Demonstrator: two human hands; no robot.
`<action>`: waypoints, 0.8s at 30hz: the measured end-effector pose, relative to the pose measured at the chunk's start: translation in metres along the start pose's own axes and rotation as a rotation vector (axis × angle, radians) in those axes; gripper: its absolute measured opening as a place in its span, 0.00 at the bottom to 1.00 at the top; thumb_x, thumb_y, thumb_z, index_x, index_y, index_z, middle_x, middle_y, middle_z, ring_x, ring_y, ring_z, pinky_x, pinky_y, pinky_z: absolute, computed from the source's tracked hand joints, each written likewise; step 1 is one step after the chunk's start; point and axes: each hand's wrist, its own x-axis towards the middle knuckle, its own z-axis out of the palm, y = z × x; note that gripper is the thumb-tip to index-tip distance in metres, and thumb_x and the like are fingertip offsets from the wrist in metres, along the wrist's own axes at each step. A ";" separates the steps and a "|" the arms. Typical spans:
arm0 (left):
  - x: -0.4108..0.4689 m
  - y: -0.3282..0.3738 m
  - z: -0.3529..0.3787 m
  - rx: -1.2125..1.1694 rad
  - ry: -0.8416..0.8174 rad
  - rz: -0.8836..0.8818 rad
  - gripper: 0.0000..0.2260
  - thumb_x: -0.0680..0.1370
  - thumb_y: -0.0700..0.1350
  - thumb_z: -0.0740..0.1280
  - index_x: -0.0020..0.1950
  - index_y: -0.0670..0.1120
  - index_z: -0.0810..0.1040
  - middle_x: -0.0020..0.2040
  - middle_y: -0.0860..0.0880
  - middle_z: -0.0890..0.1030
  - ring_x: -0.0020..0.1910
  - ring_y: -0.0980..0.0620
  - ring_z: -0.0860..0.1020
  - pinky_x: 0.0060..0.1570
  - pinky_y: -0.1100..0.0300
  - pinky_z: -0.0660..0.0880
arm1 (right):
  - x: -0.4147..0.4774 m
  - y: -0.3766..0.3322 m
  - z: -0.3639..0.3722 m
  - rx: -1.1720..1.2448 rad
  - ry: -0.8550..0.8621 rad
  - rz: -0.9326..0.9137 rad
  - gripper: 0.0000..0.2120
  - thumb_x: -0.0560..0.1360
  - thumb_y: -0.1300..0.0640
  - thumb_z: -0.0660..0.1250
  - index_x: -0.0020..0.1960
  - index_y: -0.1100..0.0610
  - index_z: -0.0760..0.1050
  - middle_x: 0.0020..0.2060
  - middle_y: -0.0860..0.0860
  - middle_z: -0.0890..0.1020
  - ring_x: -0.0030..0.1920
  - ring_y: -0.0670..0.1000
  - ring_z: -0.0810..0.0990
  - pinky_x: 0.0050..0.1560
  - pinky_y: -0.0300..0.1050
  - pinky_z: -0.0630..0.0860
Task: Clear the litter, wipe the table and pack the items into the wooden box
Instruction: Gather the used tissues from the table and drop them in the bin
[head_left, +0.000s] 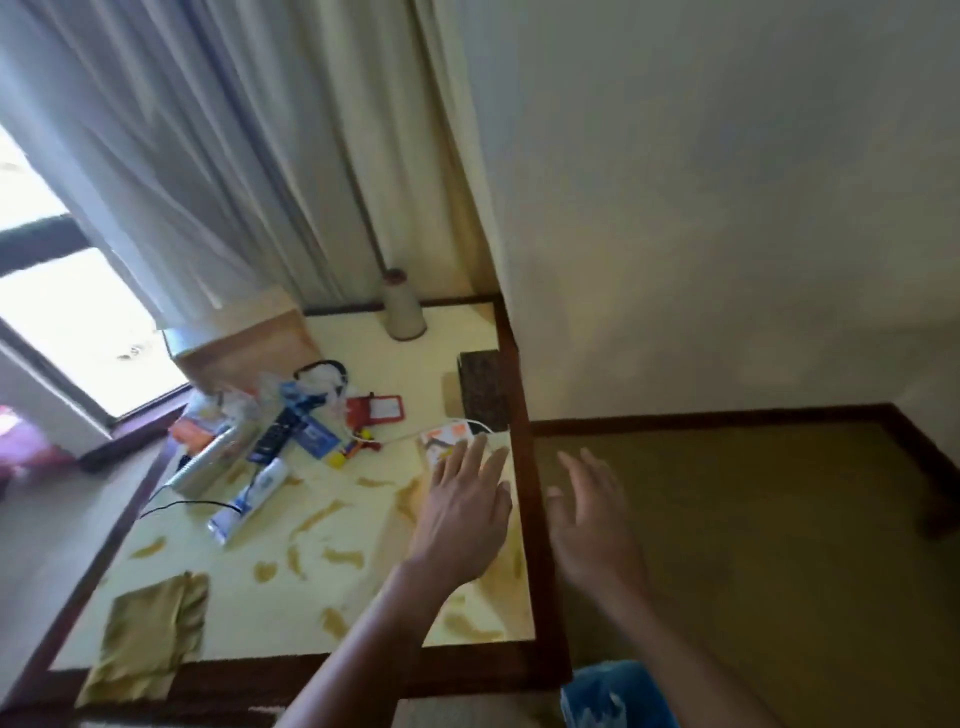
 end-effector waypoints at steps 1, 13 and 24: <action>0.003 -0.019 -0.015 0.027 0.017 -0.007 0.22 0.85 0.53 0.53 0.80 0.52 0.62 0.82 0.46 0.59 0.82 0.43 0.55 0.79 0.46 0.57 | 0.006 -0.022 0.009 -0.013 -0.010 -0.037 0.24 0.84 0.45 0.54 0.79 0.43 0.59 0.81 0.45 0.57 0.81 0.49 0.51 0.79 0.55 0.56; 0.047 -0.308 -0.113 0.096 -0.035 -0.219 0.22 0.82 0.54 0.55 0.76 0.52 0.65 0.75 0.49 0.68 0.73 0.46 0.66 0.68 0.49 0.69 | 0.118 -0.238 0.203 -0.232 -0.148 -0.277 0.24 0.84 0.48 0.55 0.79 0.50 0.62 0.80 0.51 0.61 0.79 0.55 0.56 0.77 0.50 0.58; 0.110 -0.484 -0.096 0.058 -0.187 -0.389 0.27 0.79 0.38 0.62 0.78 0.49 0.65 0.81 0.39 0.59 0.77 0.38 0.64 0.66 0.45 0.75 | 0.222 -0.267 0.328 -0.300 -0.364 -0.114 0.18 0.83 0.59 0.60 0.72 0.56 0.71 0.62 0.53 0.76 0.61 0.56 0.75 0.53 0.46 0.75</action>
